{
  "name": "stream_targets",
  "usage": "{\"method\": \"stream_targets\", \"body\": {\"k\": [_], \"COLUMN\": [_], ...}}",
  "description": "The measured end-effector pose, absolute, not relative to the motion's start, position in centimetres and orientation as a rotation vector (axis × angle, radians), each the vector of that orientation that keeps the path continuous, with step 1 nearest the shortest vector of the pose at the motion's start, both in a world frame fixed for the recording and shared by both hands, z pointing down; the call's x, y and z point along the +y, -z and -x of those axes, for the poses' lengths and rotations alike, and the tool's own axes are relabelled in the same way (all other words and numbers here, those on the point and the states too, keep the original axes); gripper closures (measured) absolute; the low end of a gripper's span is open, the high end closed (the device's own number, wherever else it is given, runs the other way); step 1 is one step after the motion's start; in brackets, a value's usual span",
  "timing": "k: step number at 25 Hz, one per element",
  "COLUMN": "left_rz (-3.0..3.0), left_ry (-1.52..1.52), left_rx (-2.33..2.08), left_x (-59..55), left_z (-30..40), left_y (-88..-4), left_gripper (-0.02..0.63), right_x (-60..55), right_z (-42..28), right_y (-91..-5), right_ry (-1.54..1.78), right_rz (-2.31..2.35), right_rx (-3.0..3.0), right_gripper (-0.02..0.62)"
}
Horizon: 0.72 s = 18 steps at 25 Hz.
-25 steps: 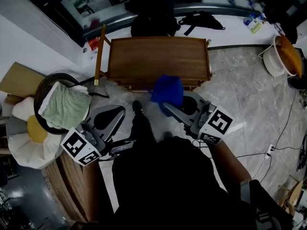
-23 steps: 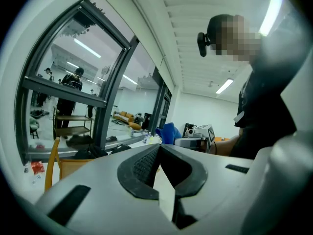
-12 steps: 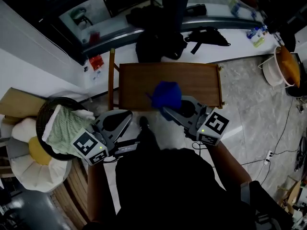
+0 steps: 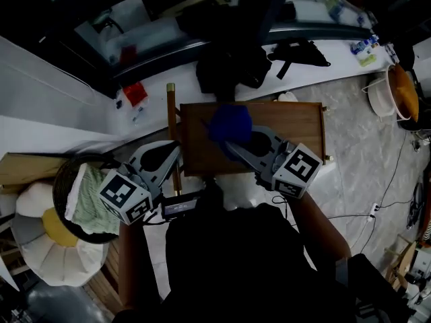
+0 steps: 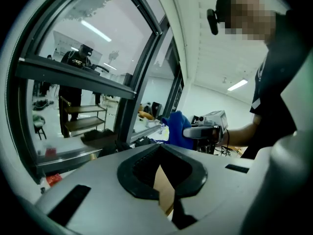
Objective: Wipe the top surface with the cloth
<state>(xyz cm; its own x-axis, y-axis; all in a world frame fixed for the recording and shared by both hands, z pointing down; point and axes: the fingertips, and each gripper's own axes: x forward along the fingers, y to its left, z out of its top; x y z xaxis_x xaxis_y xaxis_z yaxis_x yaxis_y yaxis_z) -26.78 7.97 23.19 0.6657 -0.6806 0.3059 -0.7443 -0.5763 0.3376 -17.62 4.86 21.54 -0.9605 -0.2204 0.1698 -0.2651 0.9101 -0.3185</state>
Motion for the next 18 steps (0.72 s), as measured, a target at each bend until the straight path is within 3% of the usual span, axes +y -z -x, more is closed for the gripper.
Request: {"method": "stream_targets", "body": {"k": [18], "left_rz": [-2.225], "left_ry": [-0.316], "left_rx": [-1.133], "left_x": [0.6], "left_z": [32.2], "left_y": [-33.9], "left_gripper": [0.596], "right_x": [-2.6], "right_z": [25.6], "right_y": [-36.3], "right_ry": [-0.830], "right_rz": [-0.444], "right_rx": [-2.737], "right_gripper": [0.532]}}
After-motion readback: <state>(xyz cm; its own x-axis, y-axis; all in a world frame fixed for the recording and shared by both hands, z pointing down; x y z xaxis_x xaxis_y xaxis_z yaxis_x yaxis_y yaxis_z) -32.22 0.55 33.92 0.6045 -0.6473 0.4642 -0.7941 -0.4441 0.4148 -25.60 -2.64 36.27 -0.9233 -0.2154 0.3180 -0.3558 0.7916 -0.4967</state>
